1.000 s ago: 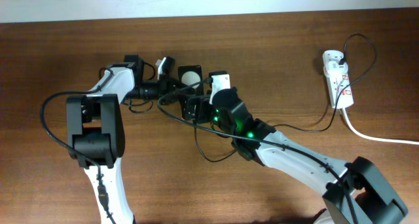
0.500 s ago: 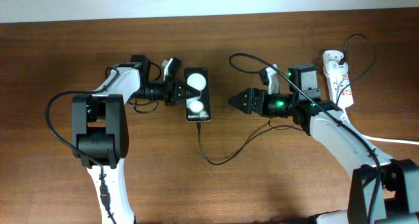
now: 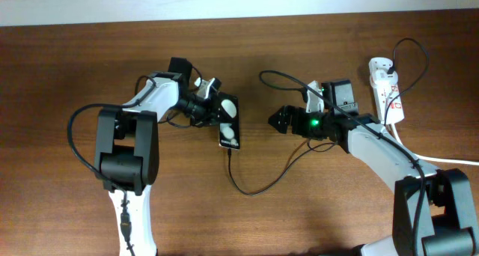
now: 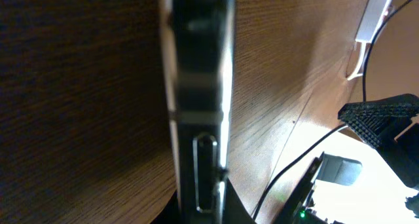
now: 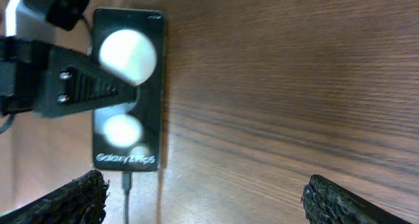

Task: Plug charger to phone and switch on socket
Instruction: 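Lower the phone flat onto the table and open the left gripper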

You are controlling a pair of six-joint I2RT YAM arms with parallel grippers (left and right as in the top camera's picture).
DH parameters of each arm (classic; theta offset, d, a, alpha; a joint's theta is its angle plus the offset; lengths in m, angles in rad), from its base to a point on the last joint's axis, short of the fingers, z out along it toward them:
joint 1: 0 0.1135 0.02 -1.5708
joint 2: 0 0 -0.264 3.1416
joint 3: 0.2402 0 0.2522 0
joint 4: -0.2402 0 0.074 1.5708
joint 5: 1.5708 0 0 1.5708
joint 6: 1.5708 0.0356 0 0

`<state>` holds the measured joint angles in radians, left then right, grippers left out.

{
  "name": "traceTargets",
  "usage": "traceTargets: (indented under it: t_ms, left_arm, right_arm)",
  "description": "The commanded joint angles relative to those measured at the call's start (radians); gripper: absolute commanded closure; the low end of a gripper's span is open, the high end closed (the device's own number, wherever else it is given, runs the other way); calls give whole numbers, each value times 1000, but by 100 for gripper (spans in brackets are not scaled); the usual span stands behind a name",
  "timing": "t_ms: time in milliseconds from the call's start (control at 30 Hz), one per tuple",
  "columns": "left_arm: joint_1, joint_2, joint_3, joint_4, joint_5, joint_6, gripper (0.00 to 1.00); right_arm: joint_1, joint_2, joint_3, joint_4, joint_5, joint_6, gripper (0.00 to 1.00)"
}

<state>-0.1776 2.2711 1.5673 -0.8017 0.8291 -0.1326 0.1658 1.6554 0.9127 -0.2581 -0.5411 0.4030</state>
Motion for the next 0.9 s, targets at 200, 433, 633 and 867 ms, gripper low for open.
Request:
traceTargets:
  t_ms: [200,433,633,867]
  left_arm:
    - [-45,5,-2,27,-174,-35,61]
    - [-45,5,-2,27,-175,-35,36]
    - [-45,5,-2,27,-175,-35,4]
    - [-45,5,-2,27,-175,-35,1]
  right_arm:
    - [5,4,-5,0,83,-14,1]
    - [5,4,-5,0,83,-14,1]
    - [5,4,-5,0,83,-14,1]
    - [5,4,-5,0,83,-14,1]
